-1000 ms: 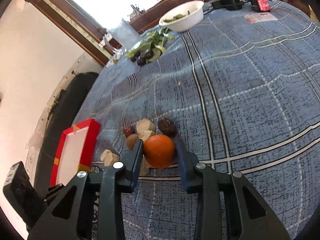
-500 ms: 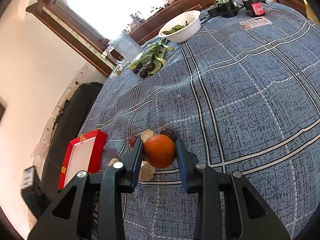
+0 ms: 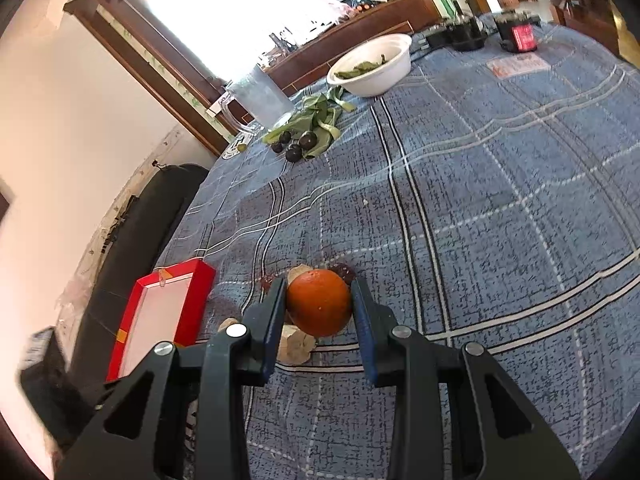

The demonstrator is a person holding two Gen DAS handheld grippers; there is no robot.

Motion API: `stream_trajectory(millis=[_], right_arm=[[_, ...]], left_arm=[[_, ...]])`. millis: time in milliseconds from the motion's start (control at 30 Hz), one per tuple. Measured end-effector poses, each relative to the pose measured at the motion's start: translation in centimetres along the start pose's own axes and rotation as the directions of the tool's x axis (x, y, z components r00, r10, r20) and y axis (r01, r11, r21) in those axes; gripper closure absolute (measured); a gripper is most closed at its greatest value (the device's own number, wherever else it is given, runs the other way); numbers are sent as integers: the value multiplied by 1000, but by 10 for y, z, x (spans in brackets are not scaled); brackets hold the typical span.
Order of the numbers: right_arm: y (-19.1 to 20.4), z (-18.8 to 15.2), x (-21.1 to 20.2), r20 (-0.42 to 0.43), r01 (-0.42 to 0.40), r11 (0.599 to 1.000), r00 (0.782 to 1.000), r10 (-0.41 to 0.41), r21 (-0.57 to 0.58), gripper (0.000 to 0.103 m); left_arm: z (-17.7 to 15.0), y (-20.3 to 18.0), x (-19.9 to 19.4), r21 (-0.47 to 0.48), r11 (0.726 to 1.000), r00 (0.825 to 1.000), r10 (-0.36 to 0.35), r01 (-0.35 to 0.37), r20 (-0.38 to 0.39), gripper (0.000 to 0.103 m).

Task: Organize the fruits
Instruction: 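Grasp an orange with the right tool while the left tool grasps a red date, then carry the orange and date into the tray and open both tools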

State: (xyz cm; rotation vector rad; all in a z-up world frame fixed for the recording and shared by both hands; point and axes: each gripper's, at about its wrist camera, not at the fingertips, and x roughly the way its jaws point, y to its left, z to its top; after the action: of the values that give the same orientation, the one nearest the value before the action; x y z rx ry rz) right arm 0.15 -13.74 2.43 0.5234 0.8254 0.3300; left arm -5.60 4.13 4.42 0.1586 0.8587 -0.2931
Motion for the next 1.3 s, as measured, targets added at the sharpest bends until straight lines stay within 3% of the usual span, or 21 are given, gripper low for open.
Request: stream_trajectory(millis=[133, 267, 367, 500, 600, 733, 833, 1000, 1100, 1300], right_arm=[[0, 1, -1, 12, 13, 1000, 1000, -13, -14, 68], [-2, 2, -3, 34, 41, 999, 999, -41, -18, 68], [-3, 1, -7, 58, 67, 997, 996, -66, -22, 68], [0, 1, -7, 76, 106, 994, 992, -104, -25, 68], [18, -5, -5, 51, 59, 998, 997, -57, -35, 68], [87, -20, 14, -33, -67, 985, 997, 63, -158, 68], [140, -33, 38, -116, -176, 959, 981, 153, -223, 68], [193, -60, 80, -227, -244, 926, 957, 181, -287, 68], [205, -75, 98, -283, -267, 916, 942, 181, -301, 67], [204, -85, 106, -302, -260, 893, 941, 149, -368, 66]], left_arm=[[-2, 2, -29, -37, 999, 997, -26, 29, 75, 89], [-5, 22, -53, -97, 995, 991, -3, 16, 135, 89], [-12, 48, -71, -149, 988, 983, 68, -42, 170, 89], [-31, 98, -92, -255, 957, 968, 183, -136, 169, 89], [-47, 132, -97, -323, 925, 958, 254, -200, 135, 89], [-65, 161, -98, -389, 888, 948, 303, -244, 97, 89], [-68, 162, -92, -387, 889, 950, 300, -247, 83, 89], [-71, 161, -79, -363, 901, 959, 277, -238, 58, 89], [-71, 159, -66, -345, 908, 964, 265, -240, 26, 89], [-73, 157, -49, -329, 904, 961, 276, -271, -32, 89]])
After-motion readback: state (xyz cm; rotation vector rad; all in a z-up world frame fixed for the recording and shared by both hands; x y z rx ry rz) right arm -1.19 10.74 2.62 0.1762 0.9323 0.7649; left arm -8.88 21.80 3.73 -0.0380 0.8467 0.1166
